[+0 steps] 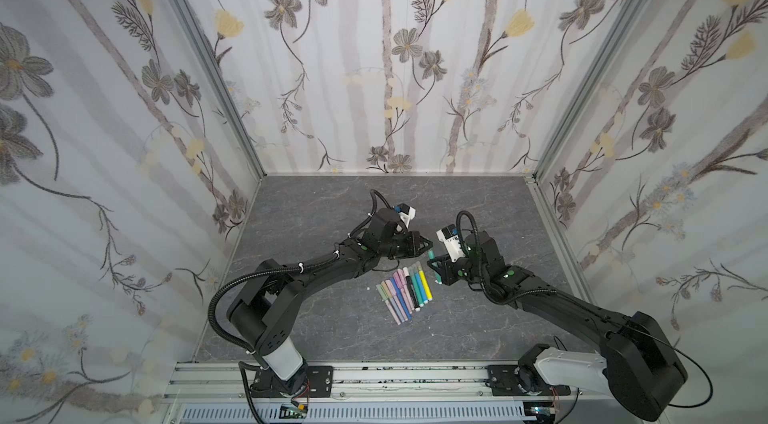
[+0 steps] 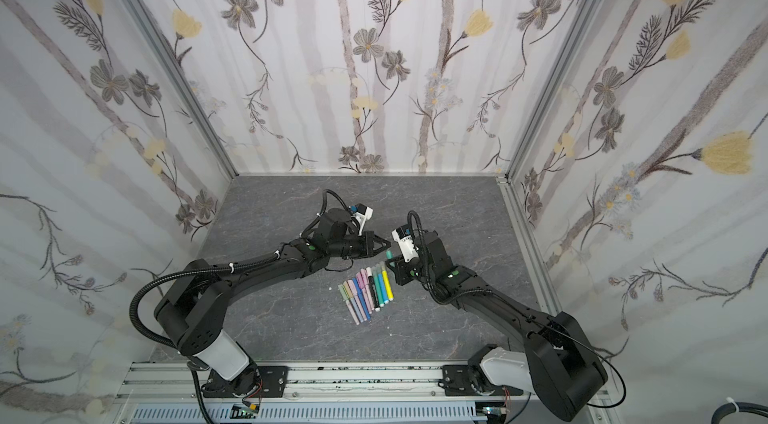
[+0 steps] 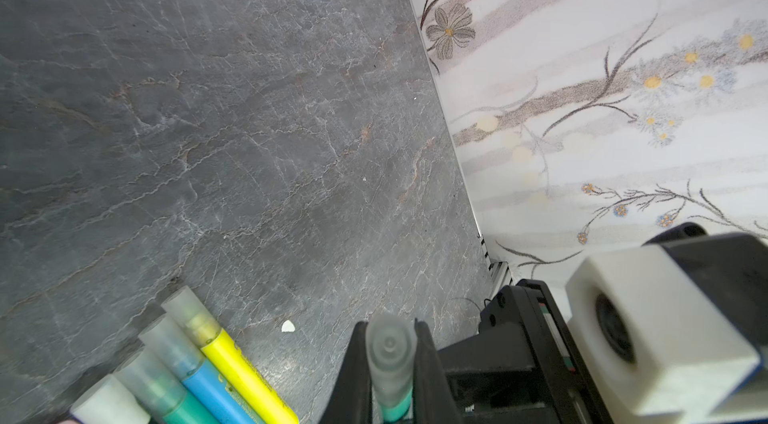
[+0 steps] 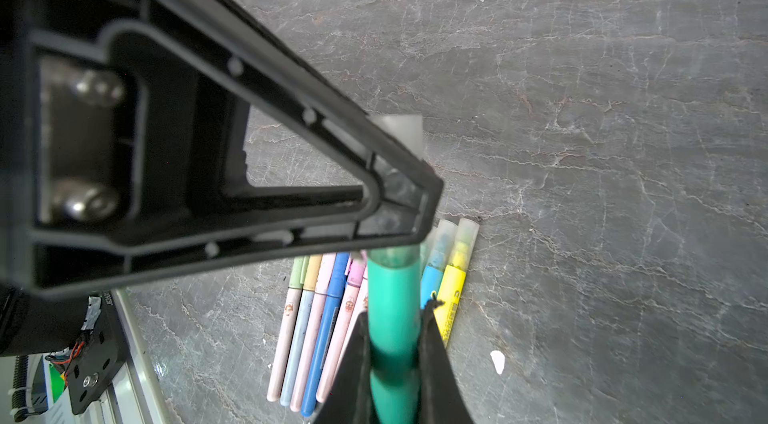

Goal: Open the pen caps
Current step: 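Close the left gripper on the cap and pull it off the marker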

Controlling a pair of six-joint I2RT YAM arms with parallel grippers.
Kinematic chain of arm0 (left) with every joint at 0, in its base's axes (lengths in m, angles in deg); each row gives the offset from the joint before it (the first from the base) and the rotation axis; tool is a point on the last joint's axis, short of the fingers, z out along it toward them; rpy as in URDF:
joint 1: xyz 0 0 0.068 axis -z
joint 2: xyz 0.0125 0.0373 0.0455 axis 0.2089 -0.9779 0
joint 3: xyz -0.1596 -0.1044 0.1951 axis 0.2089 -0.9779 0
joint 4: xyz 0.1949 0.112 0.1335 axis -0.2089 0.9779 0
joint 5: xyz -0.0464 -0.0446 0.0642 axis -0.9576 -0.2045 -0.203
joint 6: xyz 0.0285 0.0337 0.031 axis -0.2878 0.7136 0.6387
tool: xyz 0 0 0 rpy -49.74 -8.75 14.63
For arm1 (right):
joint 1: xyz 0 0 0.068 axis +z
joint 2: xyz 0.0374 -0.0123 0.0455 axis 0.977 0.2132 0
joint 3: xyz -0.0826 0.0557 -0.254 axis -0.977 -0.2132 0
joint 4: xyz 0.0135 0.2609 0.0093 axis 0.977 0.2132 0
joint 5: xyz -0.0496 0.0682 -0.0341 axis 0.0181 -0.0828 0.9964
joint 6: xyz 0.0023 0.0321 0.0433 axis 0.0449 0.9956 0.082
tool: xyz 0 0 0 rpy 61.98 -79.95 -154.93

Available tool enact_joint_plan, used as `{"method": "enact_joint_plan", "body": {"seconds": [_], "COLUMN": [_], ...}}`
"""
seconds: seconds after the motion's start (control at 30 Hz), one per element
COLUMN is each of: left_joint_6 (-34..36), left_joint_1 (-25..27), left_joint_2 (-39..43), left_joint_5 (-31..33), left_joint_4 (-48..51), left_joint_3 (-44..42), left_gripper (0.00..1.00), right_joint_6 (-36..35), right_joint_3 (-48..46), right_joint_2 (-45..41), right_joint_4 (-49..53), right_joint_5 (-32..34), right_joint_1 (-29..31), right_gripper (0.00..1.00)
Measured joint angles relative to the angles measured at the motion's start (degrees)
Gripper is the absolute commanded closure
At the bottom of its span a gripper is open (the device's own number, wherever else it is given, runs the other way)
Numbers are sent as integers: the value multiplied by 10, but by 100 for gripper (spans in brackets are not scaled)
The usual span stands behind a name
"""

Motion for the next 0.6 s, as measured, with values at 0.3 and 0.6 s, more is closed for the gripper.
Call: {"method": "enact_joint_plan", "body": {"seconds": [0.3,0.6], "left_joint_6": [9,10], "left_joint_1": [-19,-40], "left_joint_2": [-31,-55], "left_joint_5": [-64,-119], "left_joint_4": [23,46], "left_joint_3": [43,78], "left_gripper": [100,100], "right_joint_6": [15,12], "right_joint_3": [-47,-54], "right_joint_2": [-46,-65], "right_joint_4": [-46,-48], "right_joint_5": [24,43], "right_joint_1": [0,0], "right_gripper": [100,100]}}
